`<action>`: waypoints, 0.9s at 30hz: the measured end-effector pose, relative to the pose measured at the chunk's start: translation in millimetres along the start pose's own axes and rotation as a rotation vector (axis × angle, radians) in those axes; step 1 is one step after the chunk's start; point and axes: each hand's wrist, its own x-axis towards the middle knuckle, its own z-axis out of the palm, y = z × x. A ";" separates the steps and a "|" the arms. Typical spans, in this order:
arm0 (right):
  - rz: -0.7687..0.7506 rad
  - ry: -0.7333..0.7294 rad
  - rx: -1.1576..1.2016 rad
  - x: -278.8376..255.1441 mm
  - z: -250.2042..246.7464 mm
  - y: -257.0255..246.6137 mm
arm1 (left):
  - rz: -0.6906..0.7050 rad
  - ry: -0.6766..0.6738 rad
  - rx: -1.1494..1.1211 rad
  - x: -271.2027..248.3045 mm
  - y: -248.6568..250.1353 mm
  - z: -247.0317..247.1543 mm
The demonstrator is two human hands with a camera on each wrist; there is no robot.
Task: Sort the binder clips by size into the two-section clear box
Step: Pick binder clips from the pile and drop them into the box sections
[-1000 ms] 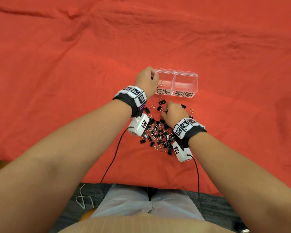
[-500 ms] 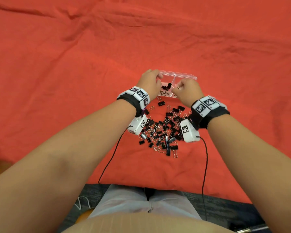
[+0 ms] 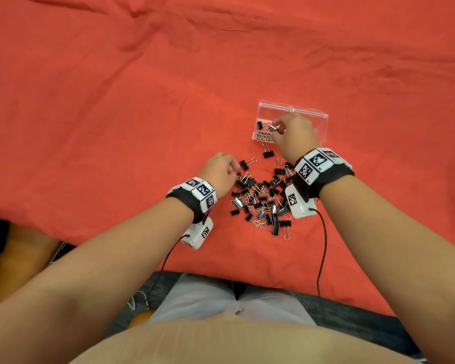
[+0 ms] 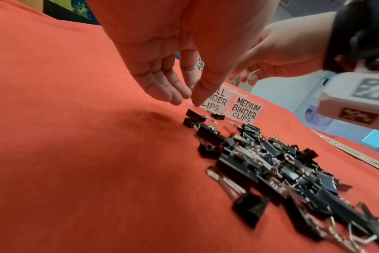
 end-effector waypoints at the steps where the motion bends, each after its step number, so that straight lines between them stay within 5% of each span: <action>1: -0.011 -0.050 0.008 -11.2 7.1 -1.3 | -0.006 -0.016 0.009 -0.7 -1.7 0.8; 4: -0.076 -0.239 -0.040 -44.2 33.4 -6.4 | -0.003 -0.084 0.039 0.0 -0.9 2.7; 8: -0.069 -0.313 -0.058 -66.0 57.9 1.5 | 0.031 -0.152 0.104 1.6 -3.5 6.1; 15: 0.069 -0.180 -0.015 -58.1 42.1 33.4 | 0.050 -0.119 0.140 2.9 -10.7 3.3; 23: -0.090 -0.211 -0.063 -53.9 54.2 9.6 | -0.129 0.024 -0.146 4.3 -8.6 -5.1; 27: -0.082 -0.225 -0.117 -50.9 62.8 3.9 | -0.111 0.035 -0.192 1.3 -7.7 -12.4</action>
